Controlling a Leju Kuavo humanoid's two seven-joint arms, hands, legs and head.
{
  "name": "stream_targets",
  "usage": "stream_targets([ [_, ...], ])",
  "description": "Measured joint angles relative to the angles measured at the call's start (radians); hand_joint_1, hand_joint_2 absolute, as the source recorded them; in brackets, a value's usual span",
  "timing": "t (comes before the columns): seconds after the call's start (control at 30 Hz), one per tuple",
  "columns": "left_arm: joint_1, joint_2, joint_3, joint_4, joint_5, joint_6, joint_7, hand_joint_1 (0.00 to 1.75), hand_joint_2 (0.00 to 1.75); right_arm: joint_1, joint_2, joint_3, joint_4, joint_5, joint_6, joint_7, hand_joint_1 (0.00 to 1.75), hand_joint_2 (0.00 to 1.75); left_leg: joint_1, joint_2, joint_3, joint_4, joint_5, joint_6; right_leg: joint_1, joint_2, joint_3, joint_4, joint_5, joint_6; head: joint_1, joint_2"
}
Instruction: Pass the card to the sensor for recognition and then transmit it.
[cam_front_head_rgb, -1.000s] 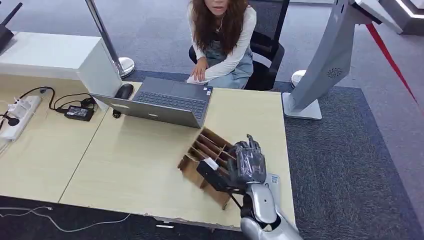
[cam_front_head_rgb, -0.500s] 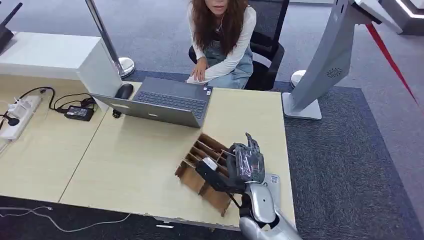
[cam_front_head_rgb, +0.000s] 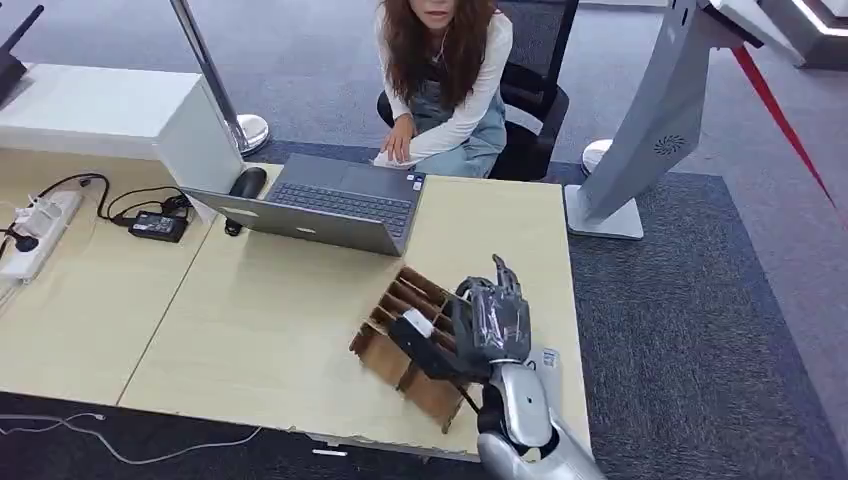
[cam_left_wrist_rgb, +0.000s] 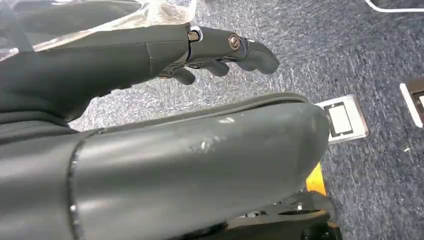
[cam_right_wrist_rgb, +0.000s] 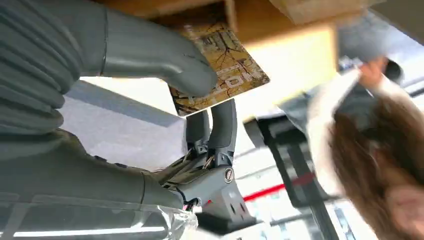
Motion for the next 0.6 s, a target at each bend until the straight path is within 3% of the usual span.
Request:
stream_targets([
  [0.37,0.0,0.0,0.0,0.0,-0.001,0.014,0.026,0.0,0.0,-0.008,-0.02,-0.005,-0.266,0.073,0.041,0.007,1.5,1.75,0.0,0.0,0.0,0.0,0.0,0.0,0.0,0.0,0.0,0.0,0.0,0.0,0.0,0.0],
  [0.6,0.0,-0.001,0.0,0.0,-0.002,0.024,0.079,0.0,0.0,-0.123,-0.077,-0.036,-0.439,0.087,0.216,0.066,1.66,1.75,0.0,0.0,0.0,0.0,0.0,0.0,-0.001,0.0,0.0,0.0,0.001,0.001,0.0,0.0],
])
